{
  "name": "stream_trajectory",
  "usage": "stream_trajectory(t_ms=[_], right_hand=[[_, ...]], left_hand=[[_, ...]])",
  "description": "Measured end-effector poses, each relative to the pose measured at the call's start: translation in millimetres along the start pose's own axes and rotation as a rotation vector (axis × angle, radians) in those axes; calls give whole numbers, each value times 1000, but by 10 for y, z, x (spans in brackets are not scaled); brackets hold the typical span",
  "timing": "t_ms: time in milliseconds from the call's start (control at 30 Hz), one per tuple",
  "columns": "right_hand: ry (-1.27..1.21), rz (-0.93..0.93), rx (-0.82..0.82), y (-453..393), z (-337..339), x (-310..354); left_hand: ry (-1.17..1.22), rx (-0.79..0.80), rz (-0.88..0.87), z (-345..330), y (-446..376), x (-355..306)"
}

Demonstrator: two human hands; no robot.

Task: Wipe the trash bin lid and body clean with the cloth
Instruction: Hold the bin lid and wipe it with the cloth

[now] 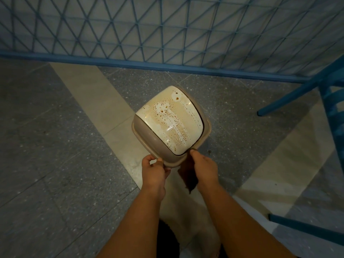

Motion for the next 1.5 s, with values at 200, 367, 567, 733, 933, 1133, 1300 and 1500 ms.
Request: stream_trajectory(t_ms=[200, 367, 567, 733, 933, 1133, 1300, 1500], right_hand=[[-48, 45, -74, -228, 156, 367], [14, -25, 8, -7, -31, 40], [31, -66, 133, 319, -200, -253], [43, -13, 1, 27, 13, 53], [-55, -32, -54, -167, 153, 231], [-110, -52, -63, 59, -6, -46], [-125, -83, 30, 318, -183, -340], [-48, 15, 33, 252, -67, -274]], left_hand=[[-53, -27, -11, 27, -49, -14], [36, -35, 4, 29, -16, -23], [1, -47, 14, 39, -29, -49], [-69, -39, -4, 60, -102, -82], [-52, -76, -18, 81, -119, -87], [220, -148, 71, 56, -4, 22], [300, -140, 117, -113, 151, 171], [202, -170, 59, -167, 98, 158]])
Point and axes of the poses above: each hand's wrist, its own y-axis away from the middle knuckle, its own z-axis out of the back of the hand, x = y × z, the point moved 1 cm from there along -y, towards the middle knuckle, and after that the axes turned 3 degrees about z, right-handed, at the moved point
